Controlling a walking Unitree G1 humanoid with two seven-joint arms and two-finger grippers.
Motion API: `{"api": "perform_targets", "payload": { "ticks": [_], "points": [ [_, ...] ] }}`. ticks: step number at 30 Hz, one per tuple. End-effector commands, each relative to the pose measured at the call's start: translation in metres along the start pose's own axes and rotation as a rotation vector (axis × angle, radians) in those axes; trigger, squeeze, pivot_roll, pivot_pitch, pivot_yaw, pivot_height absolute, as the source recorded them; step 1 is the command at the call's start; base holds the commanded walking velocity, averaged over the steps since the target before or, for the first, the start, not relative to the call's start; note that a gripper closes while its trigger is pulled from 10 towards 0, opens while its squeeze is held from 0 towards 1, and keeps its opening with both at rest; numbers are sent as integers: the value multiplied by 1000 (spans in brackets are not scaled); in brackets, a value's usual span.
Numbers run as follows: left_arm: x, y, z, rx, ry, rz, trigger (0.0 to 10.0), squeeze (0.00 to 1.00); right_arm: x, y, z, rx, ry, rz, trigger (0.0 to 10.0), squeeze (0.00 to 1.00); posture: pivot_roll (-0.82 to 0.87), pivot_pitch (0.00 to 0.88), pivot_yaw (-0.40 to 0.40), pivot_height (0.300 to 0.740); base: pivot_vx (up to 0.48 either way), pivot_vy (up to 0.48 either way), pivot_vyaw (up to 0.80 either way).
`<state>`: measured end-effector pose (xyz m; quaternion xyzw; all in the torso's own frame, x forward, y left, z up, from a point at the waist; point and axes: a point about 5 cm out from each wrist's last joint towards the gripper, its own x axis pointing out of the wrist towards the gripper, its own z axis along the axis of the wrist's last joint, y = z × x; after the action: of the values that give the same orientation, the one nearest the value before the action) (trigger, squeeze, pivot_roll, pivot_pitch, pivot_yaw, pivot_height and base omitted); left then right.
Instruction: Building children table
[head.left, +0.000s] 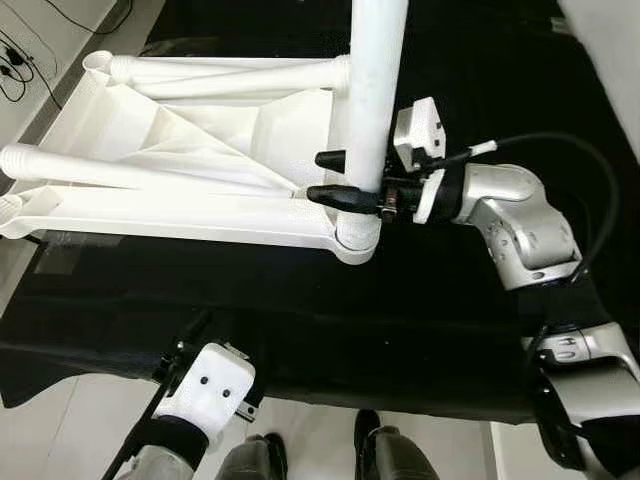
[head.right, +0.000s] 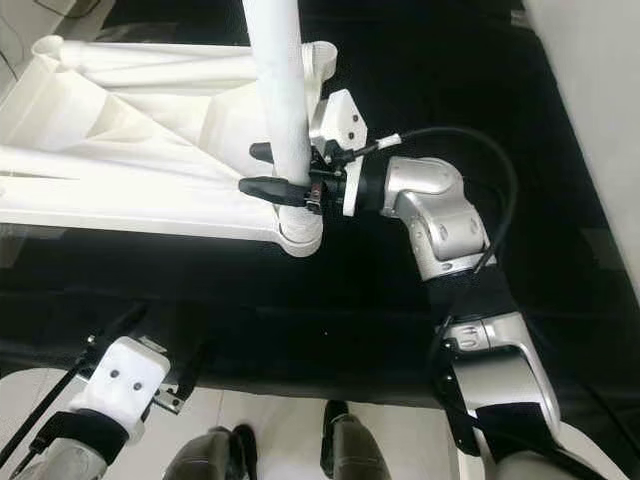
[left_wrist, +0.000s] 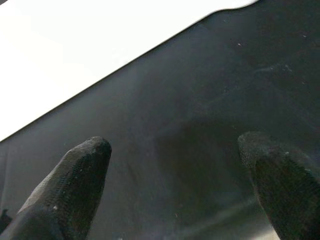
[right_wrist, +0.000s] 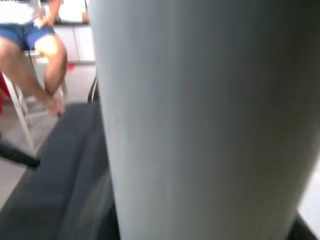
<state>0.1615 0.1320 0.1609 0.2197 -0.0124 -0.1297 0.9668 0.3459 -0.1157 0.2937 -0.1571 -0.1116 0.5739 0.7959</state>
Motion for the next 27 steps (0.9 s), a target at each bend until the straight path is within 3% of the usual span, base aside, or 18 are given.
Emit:
{"api": "perform_targets", "payload": {
  "ticks": [1, 9, 17, 22, 27],
  "points": [
    [-3, -2, 0, 2, 8, -9, 10000, 0, -1, 1, -17, 45, 73, -11, 10000, 0, 84, 324, 43, 740, 0, 0, 0],
    [-4, -3, 1, -3, 7, -10, 10000, 0, 2, 5, -16, 79, 40, 51, 10000, 0, 84, 337, 39, 740, 0, 0, 0],
    [-6, -3, 2, -3, 7, -13, 10000, 0, 10, 16, -15, 157, -82, 184, 10000, 0, 87, 357, 38, 740, 0, 0, 0],
    [-7, -3, 3, -2, 9, -13, 10000, 0, 15, 17, -24, 158, -58, 101, 10000, 0, 93, 368, 31, 740, 0, 0, 0],
    [-8, -2, 3, 0, 12, -10, 10000, 0, 5, 30, -23, 147, -66, 85, 10000, 0, 87, 375, 38, 740, 0, 0, 0]
  ]
}}
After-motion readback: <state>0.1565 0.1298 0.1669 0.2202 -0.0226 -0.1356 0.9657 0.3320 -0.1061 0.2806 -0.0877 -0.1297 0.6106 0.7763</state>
